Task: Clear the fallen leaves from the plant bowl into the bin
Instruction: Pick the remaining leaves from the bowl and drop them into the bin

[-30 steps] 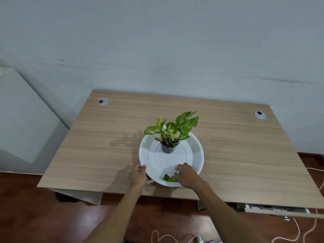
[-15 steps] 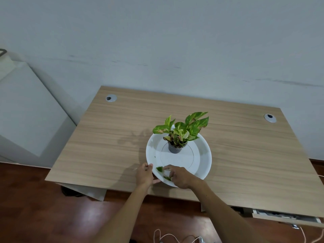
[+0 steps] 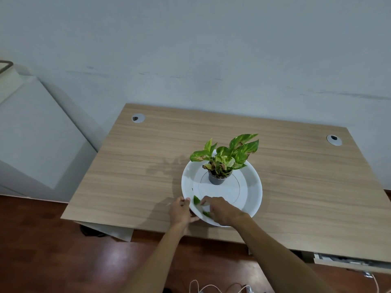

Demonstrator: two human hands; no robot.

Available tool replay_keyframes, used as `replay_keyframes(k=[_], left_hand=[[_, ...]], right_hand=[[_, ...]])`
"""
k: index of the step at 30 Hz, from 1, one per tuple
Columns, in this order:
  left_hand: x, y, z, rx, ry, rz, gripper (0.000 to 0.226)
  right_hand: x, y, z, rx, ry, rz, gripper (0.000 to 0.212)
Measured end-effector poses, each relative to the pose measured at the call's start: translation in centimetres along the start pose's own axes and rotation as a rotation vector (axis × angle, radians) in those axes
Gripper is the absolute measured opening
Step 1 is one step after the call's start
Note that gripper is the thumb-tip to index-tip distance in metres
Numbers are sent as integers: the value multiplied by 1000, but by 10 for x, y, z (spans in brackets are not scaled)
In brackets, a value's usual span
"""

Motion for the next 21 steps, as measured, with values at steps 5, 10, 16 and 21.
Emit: replay_keyframes(k=[5, 10, 16, 21], left_hand=[[-2, -3, -1, 1, 6, -3, 16], [-1, -3, -2, 3, -20, 25, 18], [0, -3, -3, 5, -4, 9, 15], [0, -3, -2, 4, -9, 32, 17]], right_hand=[[-11, -14, -8, 51, -34, -21, 50], [-22, -21, -5, -128, 217, -38, 81], [-18, -15, -5, -50, 253, -87, 46], [-26, -33, -14, 110, 242, -111, 57]])
Point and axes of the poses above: each hand's wrist, its own y-axis away from the middle knuckle, its own z-axis out of the palm, x = y × z, the point moved 2 cm from there along -y, towards the middle knuckle, and after that the axes turned 3 degrees about -z, right-handed, at the moved point
